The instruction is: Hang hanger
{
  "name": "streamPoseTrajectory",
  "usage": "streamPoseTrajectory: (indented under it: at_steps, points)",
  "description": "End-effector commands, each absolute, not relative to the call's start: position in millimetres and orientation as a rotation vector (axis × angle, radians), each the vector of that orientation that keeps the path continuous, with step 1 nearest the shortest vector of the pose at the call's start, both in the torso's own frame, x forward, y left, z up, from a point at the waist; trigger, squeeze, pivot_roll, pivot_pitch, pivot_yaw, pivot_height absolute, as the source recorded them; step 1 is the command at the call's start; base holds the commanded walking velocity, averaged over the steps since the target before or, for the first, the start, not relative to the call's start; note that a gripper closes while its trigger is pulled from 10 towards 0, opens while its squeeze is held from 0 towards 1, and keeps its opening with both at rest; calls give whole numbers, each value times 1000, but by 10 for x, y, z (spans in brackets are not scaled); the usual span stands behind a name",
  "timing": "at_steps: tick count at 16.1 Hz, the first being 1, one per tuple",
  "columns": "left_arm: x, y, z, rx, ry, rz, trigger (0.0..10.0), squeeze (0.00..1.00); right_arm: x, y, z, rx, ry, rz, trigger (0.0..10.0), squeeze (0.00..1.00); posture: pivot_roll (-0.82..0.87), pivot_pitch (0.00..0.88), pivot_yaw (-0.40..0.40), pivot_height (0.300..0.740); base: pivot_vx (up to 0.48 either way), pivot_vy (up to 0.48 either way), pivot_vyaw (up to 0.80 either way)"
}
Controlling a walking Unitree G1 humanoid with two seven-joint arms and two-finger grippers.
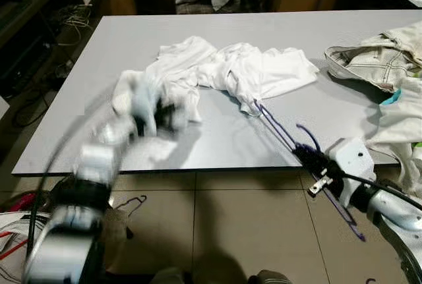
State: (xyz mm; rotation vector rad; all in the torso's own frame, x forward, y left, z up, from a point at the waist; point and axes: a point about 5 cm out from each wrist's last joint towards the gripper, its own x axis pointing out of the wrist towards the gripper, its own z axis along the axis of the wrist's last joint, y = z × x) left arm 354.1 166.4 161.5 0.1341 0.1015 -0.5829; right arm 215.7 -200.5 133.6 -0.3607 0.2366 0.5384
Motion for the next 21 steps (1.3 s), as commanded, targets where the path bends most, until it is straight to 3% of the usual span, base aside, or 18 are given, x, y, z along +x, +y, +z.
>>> streamPoseTrajectory:
  at_steps: [1,5,7,11,16,18,19,20,21]
  points:
    - [3625,1725,1983,116,-51,-538,0,0,2157,-2067,1280,-358,270,506,10000,0,-107,0,64,740,0,0,0]
    - [3679,1996,3396,-122,-586,-429,0,0,2202,-2066,1281,-358,246,479,10000,0,-94,0,65,740,0,0,0]
    - [3667,2037,3504,-76,-602,-441,0,0,2220,-2058,1284,-357,239,474,10000,0,-93,0,66,740,0,0,0]
    - [3708,2011,3259,-56,-521,-438,0,0,2221,-2054,1291,-357,226,464,10000,0,-96,0,70,740,0,0,0]
    - [3593,2176,2374,198,-97,-421,0,0,2205,-2091,1293,-360,224,452,10000,0,-96,0,69,740,0,0,0]
    - [3422,2214,2175,191,6,-462,0,0,2217,-2097,1283,-364,227,458,10000,0,-82,0,54,740,0,0,0]
    - [3401,2189,2178,189,6,-477,1137,0,2225,-2094,1282,-364,227,462,10000,0,-80,0,52,740,0,0,0]
    - [3390,2113,2202,179,-11,-498,1529,0,2238,-2087,1278,-364,226,465,10000,0,-74,0,49,740,0,0,0]
    - [3403,2040,2223,165,-20,-501,1294,0,2253,-2081,1284,-364,224,468,10000,0,-74,0,49,740,0,0,0]
